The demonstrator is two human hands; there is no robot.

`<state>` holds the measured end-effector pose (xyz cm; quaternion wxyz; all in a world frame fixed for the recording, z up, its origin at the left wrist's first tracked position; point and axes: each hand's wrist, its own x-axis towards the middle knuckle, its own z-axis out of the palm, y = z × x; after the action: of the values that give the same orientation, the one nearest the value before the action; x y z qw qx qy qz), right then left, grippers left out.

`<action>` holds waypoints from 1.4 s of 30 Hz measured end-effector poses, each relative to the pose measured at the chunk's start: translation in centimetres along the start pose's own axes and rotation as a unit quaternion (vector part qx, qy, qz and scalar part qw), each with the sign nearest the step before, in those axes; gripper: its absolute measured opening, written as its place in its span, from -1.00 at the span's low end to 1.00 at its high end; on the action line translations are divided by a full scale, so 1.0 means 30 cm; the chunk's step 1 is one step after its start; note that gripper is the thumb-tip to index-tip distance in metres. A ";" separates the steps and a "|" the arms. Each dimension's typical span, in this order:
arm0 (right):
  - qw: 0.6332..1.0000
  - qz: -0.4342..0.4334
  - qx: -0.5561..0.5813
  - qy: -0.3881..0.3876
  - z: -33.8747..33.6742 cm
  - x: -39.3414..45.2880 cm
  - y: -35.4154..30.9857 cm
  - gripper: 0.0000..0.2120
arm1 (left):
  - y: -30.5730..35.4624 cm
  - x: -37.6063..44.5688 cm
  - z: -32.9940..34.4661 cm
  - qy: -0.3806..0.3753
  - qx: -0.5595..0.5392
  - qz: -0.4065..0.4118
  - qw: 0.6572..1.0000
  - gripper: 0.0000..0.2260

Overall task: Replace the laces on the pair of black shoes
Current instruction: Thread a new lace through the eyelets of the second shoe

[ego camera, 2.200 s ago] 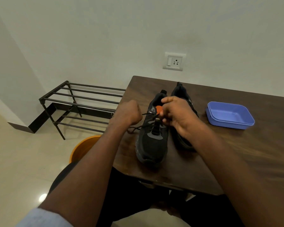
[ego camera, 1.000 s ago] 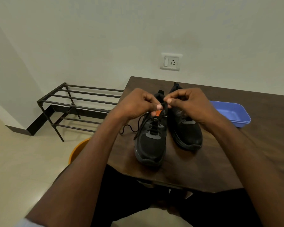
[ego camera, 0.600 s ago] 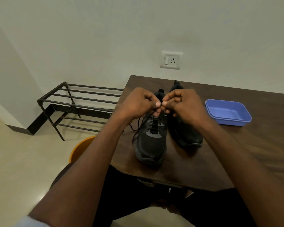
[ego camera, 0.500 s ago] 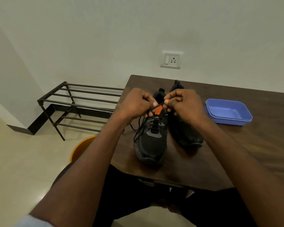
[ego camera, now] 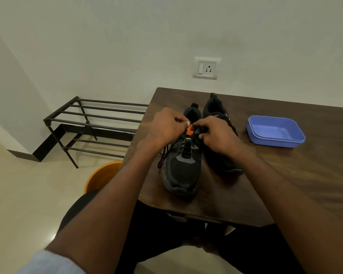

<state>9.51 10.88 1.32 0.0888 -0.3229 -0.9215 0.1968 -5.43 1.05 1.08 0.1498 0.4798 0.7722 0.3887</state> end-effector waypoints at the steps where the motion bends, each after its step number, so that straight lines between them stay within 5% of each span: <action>1: 1.000 0.002 0.011 0.012 0.004 0.003 0.004 -0.60 | 0.002 -0.001 0.009 -0.002 0.012 0.008 1.000 -0.89; 6: 0.995 0.035 0.083 0.047 0.015 0.010 0.037 -0.78 | 0.000 0.006 0.047 -0.020 0.056 0.012 0.998 -0.87; 29: 0.975 0.092 0.196 0.053 0.032 0.004 0.048 -0.83 | -0.005 0.031 0.025 -0.144 0.142 0.039 0.979 -0.88; 38: 0.969 0.101 0.221 0.049 0.027 -0.005 0.035 -0.81 | 0.000 0.010 0.038 -0.142 0.067 0.017 0.987 -0.91; 42: 0.957 0.127 0.256 0.054 0.015 -0.004 0.023 -0.81 | 0.003 0.008 0.054 -0.084 0.148 0.030 0.985 -0.94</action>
<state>9.86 11.15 0.62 0.1923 -0.4139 -0.7856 0.4177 -4.50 2.02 0.13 0.1297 0.5502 0.7913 0.2331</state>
